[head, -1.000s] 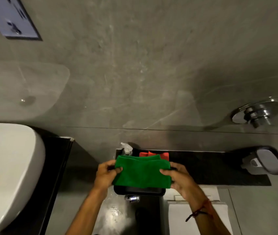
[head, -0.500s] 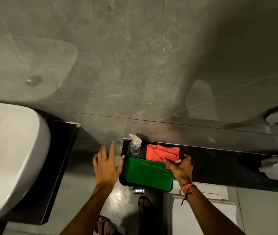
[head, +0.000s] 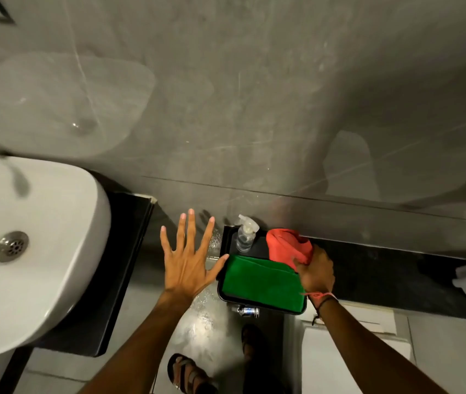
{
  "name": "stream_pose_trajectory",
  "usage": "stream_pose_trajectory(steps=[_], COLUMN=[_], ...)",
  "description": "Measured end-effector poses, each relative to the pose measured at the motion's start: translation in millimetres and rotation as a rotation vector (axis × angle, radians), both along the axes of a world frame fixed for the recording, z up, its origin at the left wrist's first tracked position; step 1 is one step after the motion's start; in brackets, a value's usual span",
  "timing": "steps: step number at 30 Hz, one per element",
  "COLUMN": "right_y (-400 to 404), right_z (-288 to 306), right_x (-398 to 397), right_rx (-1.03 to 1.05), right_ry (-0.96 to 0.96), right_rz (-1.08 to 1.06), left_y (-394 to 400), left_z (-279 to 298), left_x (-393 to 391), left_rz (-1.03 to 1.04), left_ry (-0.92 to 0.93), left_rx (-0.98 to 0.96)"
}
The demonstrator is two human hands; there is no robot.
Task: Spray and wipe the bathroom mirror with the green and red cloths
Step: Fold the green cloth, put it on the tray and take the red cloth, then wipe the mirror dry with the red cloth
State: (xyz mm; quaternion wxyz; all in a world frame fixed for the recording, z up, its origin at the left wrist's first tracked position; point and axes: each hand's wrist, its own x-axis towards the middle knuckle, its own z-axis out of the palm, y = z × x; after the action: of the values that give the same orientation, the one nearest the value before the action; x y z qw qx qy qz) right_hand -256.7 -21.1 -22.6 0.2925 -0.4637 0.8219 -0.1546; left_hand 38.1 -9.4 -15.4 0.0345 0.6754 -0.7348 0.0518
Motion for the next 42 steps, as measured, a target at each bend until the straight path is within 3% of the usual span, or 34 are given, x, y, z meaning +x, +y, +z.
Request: stream_pose_trajectory(steps=[5, 10, 13, 15, 18, 20, 22, 25, 29, 32, 34, 36, 39, 42], right_y=[18, 16, -6, -19, -29, -30, -27, -19, -15, -23, -35, -43, -46, -54], right_z=[56, 146, 218, 266, 325, 360, 383, 418, 472, 491, 499, 516, 540, 559], right_x=[-9, 12, 51, 86, 136, 172, 204, 238, 246, 253, 260, 265, 282, 298], right_rx=[-0.352, -0.674, -0.787, -0.791, -0.604, -0.460, -0.364, -0.304, -0.371, -0.384, -0.484, -0.556, -0.626, -0.919], right_ry=[-0.106, -0.543, -0.866, -1.282, -1.860, -2.016, -1.999, -1.994, -1.801, -1.805, -1.698, -1.631, -1.510, -1.152], right_rz=[-0.073, -0.018, -0.051, -0.045, 0.049, -0.008, -0.005, 0.176, 0.634, 0.476, 0.462, 0.491, 0.581, 0.609], left_y=[-9, -32, -40, -44, -42, -40, -32, -23, -13, -7, -4, 0, 1, -8], left_z=[51, 142, 208, 259, 335, 377, 404, 431, 471, 505, 523, 534, 539, 540], left_x=[13, 19, 23, 23, 23, 29, 33, 45, 76, 98, 110, 113, 108, 110], left_rz=[-0.023, -0.088, -0.191, -0.180, -0.084, -0.135, -0.171, -0.070, 0.032, -0.015, -0.028, -0.097, -0.296, -0.330], left_ry=[0.044, 0.196, 0.538, 0.921, 1.510, 1.600, 1.530, 1.537, 1.584, 1.558, 1.612, 1.839, 2.374, 2.760], left_rx=[-0.126, -0.337, -0.434, -0.442, -0.382, -0.273, -0.287, -0.481, -0.649, -0.644, -0.660, -0.614, -0.433, -0.532])
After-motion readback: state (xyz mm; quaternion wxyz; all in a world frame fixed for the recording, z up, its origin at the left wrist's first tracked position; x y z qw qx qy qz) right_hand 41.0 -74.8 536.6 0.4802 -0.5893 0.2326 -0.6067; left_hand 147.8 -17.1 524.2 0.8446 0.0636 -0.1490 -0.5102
